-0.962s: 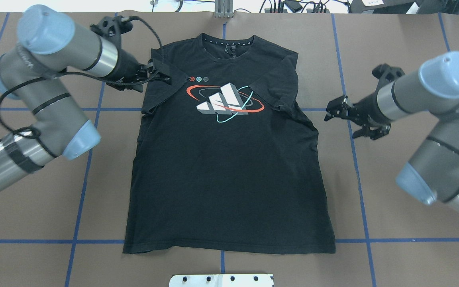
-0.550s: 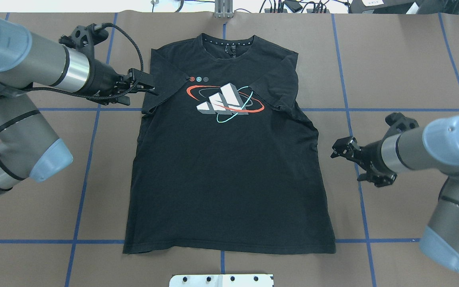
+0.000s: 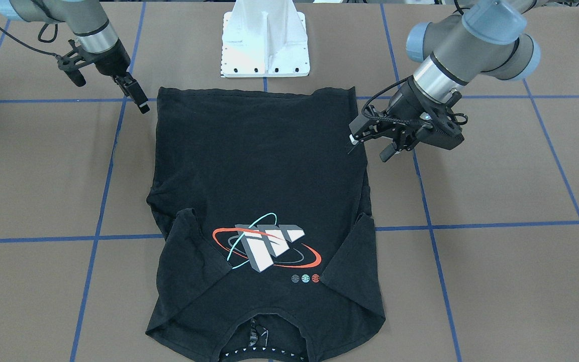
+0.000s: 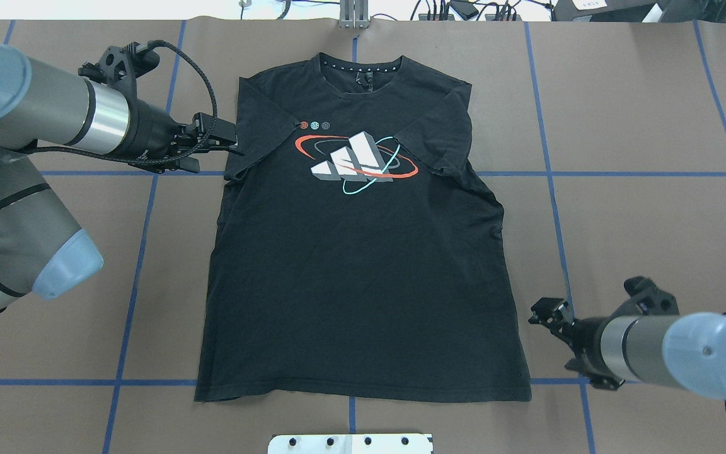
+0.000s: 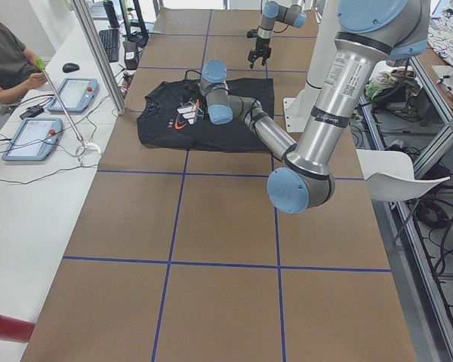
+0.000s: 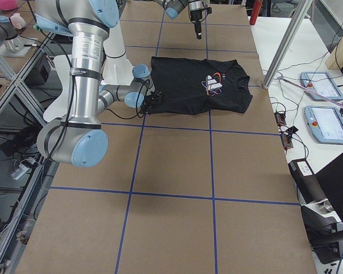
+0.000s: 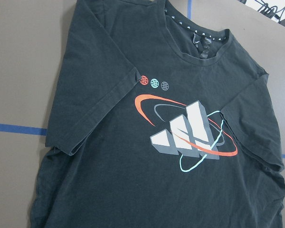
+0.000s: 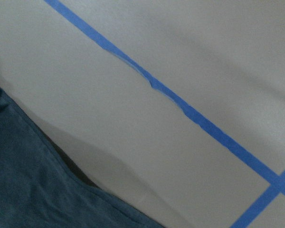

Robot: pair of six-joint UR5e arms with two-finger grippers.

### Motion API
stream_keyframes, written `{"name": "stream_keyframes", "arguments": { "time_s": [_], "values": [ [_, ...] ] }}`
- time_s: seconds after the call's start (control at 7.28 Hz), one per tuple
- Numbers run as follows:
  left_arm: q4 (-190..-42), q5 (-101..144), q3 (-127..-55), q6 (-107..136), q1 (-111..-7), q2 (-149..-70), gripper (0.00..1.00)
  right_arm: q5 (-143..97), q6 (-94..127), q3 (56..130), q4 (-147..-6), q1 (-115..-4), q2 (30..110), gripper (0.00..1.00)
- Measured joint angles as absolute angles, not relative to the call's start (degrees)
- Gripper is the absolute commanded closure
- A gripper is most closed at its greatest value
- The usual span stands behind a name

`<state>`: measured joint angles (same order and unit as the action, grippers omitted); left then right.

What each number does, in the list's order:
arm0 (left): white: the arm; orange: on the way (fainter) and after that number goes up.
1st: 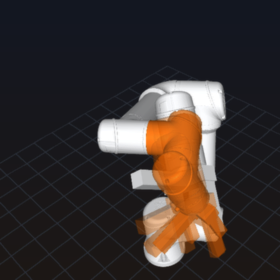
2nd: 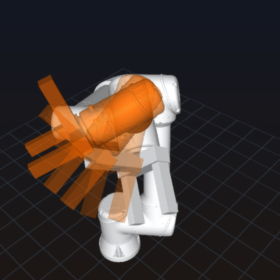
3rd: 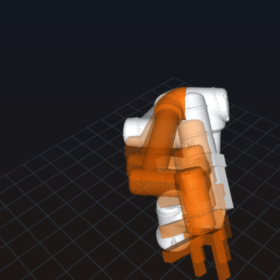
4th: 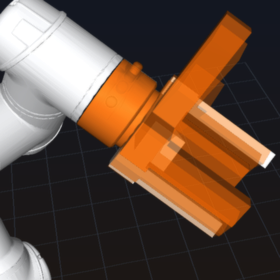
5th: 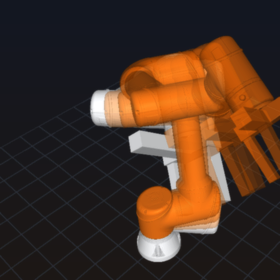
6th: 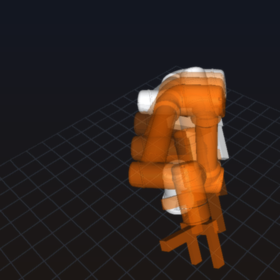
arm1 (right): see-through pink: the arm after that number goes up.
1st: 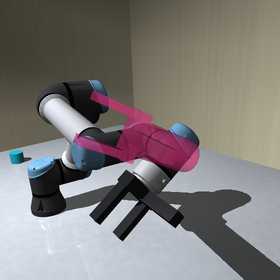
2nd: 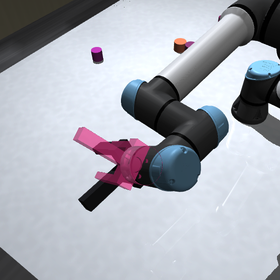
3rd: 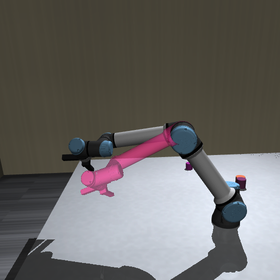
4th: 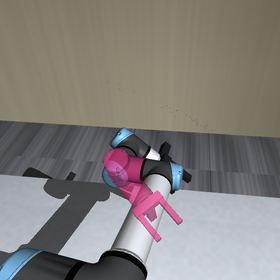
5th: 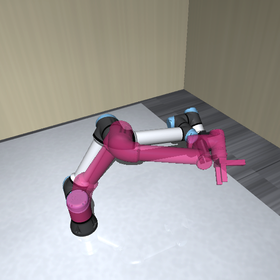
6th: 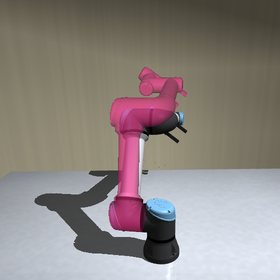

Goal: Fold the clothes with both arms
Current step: 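Move the right gripper to the hem corner nearest the robot while the left gripper withdraws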

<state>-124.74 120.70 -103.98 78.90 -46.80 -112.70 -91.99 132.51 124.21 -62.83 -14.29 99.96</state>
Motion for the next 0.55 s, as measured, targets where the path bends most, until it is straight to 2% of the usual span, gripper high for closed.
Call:
{"name": "stream_keyframes", "arguments": {
  "time_s": [0.41, 0.55],
  "values": [
    [-124.7, 120.6, -104.6, 79.0, -46.8, -112.6, 0.01, -83.0, 136.7, 124.1, -62.8, -3.6, 100.1, 0.05],
    [-124.7, 120.5, -104.8, 79.0, -46.8, -112.6, 0.01, -81.6, 136.9, 123.7, -62.8, -1.7, 100.0, 0.09]
  ]
}}
